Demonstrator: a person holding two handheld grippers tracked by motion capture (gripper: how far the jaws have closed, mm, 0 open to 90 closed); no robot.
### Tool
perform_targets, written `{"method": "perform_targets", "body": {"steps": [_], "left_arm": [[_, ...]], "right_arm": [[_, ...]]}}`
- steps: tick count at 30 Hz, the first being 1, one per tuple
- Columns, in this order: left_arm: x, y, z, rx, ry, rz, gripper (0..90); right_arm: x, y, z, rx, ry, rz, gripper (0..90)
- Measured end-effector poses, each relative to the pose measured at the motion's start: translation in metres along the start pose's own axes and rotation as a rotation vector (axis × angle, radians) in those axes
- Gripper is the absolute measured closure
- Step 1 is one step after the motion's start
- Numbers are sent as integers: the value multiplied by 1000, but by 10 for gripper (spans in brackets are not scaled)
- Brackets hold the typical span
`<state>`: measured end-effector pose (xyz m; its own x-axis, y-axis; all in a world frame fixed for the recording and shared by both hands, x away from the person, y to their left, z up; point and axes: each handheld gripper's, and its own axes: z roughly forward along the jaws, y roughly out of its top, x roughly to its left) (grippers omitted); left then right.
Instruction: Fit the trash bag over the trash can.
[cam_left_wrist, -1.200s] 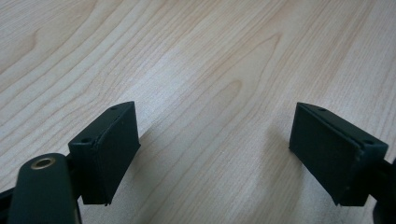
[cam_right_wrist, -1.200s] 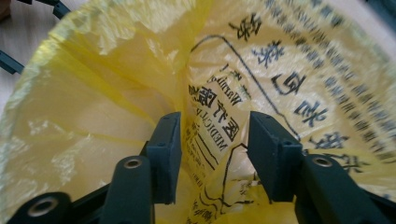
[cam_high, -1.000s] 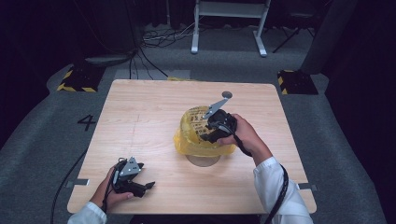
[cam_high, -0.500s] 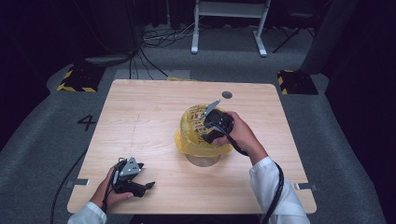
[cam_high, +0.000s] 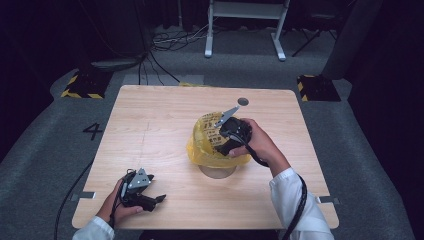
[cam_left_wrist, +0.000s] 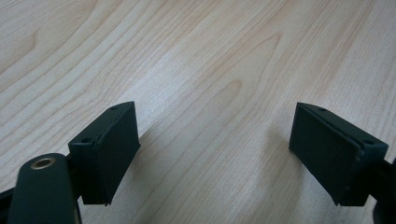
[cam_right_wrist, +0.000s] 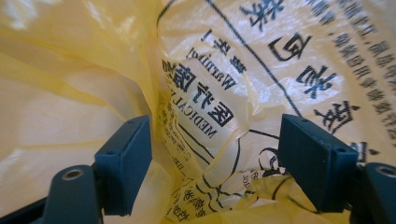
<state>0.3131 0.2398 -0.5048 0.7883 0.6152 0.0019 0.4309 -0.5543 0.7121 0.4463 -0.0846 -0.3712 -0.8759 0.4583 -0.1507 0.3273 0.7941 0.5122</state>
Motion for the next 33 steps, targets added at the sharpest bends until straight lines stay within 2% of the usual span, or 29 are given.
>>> {"method": "perform_targets", "body": {"steps": [3,19,26,31,33], "left_arm": [[0,0,0,0,0,0,156],[0,0,0,1,1,0,156],[0,0,0,1,1,0,156],[0,0,0,0,1,0,156],[0,0,0,1,1,0,156]], "right_arm": [[-1,-2,-4,-26,-12,17,248],[0,-8,-10,-98,-21,25,234],[-1,-10,-10,-119,-16,59,245],[-2,-13,-15,-143,-10,106,246],[-2,-14,-19,-156,-6,119,221]]}}
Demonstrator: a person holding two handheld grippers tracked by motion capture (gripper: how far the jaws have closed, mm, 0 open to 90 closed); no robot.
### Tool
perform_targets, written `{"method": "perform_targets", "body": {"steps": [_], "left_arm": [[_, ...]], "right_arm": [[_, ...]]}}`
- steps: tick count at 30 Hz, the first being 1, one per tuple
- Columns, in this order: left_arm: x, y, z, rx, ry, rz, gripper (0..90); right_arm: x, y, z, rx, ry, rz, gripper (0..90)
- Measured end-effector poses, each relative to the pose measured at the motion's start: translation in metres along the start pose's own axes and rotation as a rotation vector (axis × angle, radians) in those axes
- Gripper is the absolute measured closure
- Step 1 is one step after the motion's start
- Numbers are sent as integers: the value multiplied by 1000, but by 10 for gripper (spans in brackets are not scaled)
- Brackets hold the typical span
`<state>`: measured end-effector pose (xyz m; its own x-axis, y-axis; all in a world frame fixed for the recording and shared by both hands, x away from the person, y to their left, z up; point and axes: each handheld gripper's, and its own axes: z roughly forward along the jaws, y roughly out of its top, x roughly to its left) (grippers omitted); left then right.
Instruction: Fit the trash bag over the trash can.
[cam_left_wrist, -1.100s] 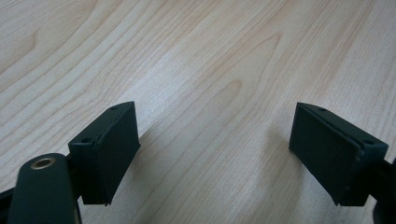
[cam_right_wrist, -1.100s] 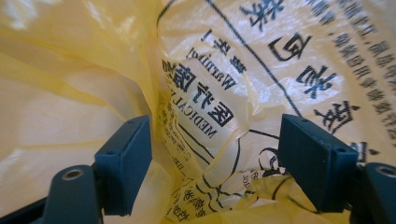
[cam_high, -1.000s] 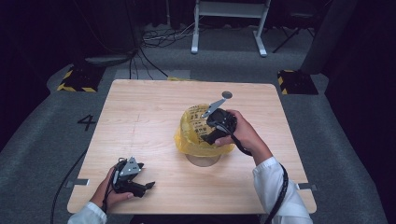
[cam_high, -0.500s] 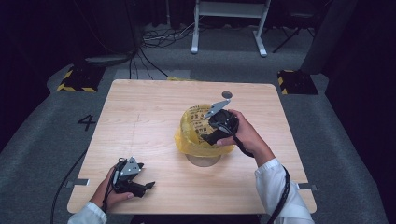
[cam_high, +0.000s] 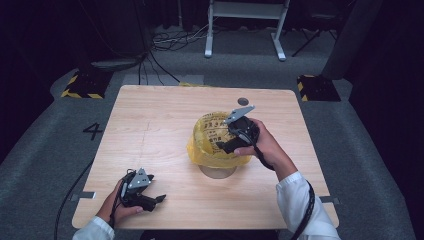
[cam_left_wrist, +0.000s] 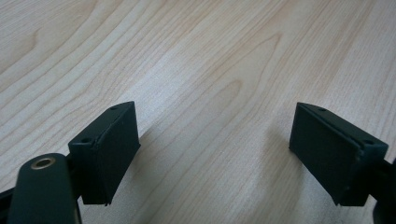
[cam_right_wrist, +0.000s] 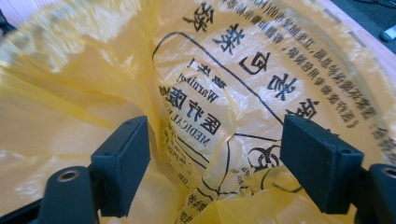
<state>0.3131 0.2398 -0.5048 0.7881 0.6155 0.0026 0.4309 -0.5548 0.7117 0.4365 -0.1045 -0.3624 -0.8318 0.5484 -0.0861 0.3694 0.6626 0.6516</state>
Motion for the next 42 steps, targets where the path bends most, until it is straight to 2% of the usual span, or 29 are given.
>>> {"method": "perform_targets", "body": {"steps": [4,14,21,30,42], "left_arm": [[0,0,0,0,0,0,156],[0,0,0,0,0,0,156],[0,0,0,1,-1,-1,156],[0,0,0,0,0,-1,156],[0,0,0,0,-2,-2,156]], "right_arm": [[-1,-1,-9,-20,-6,-3,210],[-3,-4,-18,-52,21,-7,201],[0,-6,-19,-53,30,-20,200],[4,-9,-31,-56,34,-42,201],[9,-19,-45,-42,16,-87,201]]}}
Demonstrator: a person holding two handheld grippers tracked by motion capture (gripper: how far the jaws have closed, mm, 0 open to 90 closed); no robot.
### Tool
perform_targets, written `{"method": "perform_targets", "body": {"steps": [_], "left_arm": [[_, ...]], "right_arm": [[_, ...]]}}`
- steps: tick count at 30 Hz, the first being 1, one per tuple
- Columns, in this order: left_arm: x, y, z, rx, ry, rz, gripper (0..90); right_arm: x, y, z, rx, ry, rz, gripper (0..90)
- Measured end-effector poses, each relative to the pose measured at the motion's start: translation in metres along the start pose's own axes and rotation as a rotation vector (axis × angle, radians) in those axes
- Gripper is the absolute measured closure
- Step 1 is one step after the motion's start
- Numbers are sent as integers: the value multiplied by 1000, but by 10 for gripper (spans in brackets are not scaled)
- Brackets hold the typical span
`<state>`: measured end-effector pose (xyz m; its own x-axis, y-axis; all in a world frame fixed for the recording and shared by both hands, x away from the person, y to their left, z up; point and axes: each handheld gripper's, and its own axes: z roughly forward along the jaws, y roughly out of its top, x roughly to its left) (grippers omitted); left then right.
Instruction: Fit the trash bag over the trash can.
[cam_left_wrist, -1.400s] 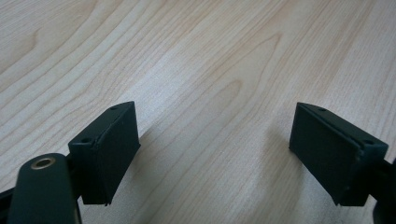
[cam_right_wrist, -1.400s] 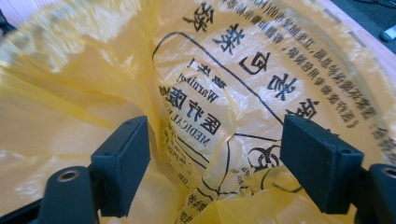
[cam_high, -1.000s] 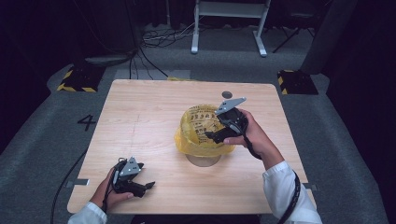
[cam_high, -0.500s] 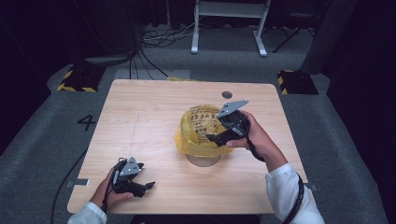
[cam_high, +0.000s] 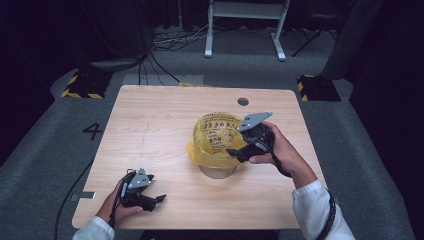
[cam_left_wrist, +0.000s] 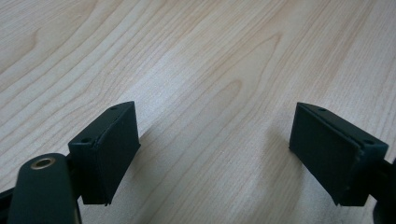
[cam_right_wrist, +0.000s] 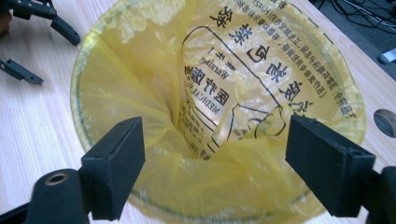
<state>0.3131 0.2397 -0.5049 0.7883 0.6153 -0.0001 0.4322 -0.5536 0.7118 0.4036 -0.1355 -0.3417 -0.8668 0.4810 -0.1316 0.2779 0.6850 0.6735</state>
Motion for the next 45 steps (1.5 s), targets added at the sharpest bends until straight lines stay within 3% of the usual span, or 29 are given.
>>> {"method": "perform_targets", "body": {"steps": [20,28,35,45], "left_arm": [[0,0,0,0,2,2,155],[0,0,0,0,2,2,155],[0,0,0,0,0,-3,153],[0,0,0,0,1,-4,153]], "right_arm": [[11,-12,-20,-14,-11,-51,216],[11,-28,-26,-24,-38,-64,222],[14,-44,-24,7,-74,-99,218],[16,-62,-23,30,-86,-108,217]]}}
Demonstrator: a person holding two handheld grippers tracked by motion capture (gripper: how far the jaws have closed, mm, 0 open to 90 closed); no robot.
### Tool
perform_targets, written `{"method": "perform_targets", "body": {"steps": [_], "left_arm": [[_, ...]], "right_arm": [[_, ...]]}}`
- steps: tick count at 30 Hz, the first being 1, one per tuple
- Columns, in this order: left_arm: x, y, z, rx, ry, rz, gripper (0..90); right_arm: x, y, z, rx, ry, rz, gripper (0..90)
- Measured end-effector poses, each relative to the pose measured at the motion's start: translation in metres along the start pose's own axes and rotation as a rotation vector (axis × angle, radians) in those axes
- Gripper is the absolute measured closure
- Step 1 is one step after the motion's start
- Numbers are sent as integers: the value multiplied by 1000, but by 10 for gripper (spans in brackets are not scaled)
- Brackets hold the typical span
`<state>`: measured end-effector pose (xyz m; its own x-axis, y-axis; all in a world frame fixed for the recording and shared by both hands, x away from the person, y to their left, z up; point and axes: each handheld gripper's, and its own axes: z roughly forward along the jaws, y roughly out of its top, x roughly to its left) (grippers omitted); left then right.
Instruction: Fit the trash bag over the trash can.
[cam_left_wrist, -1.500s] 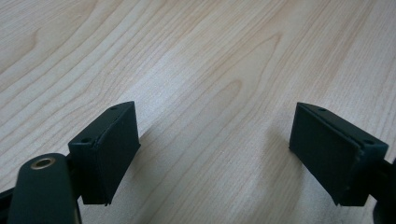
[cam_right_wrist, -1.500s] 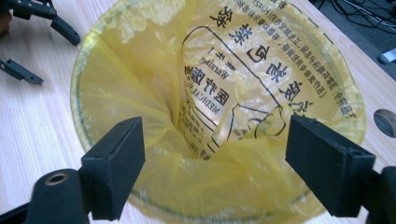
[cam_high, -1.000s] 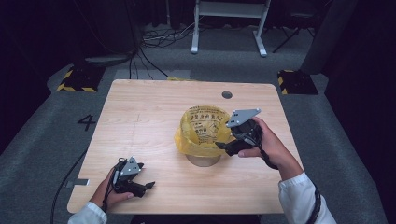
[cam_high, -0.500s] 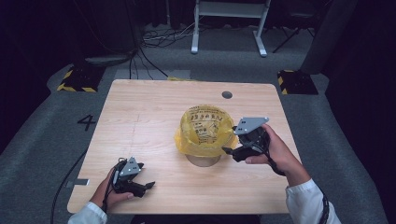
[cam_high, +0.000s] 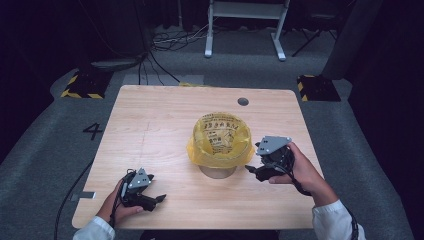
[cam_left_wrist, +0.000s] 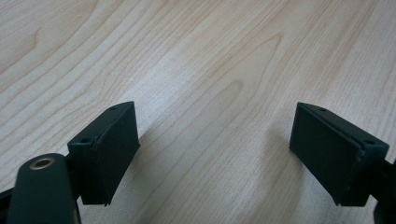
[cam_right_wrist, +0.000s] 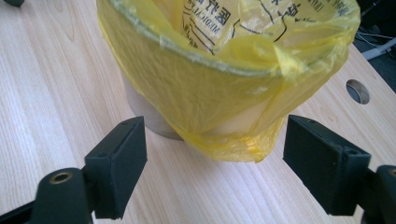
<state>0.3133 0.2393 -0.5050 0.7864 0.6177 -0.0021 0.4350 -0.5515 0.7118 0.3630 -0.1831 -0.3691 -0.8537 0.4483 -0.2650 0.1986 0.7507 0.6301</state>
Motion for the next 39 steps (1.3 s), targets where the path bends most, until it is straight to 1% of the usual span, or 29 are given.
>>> {"method": "perform_targets", "body": {"steps": [3,10,13,15,23,26,29,32,37,39], "left_arm": [[0,0,0,1,-1,0,153],[0,0,0,1,0,-3,153],[0,0,0,1,0,-4,153],[0,0,0,1,0,-3,153],[0,0,0,1,0,-3,153],[0,0,0,1,0,-4,153],[0,0,0,1,1,-3,153],[0,0,0,1,1,-3,153],[0,0,0,1,0,-4,153],[0,0,0,1,0,-4,153]], "right_arm": [[2,-4,0,7,-11,-5,217],[7,-14,5,55,-30,-42,214],[10,-20,8,68,-26,-49,214],[12,-24,11,86,-34,-58,214],[18,-43,23,129,-25,-59,214],[19,-51,27,141,-20,-51,214],[19,-59,32,146,-9,-31,214],[19,-68,36,162,-15,-20,213],[18,-82,40,171,-12,8,214],[17,-89,41,163,-10,24,214]]}}
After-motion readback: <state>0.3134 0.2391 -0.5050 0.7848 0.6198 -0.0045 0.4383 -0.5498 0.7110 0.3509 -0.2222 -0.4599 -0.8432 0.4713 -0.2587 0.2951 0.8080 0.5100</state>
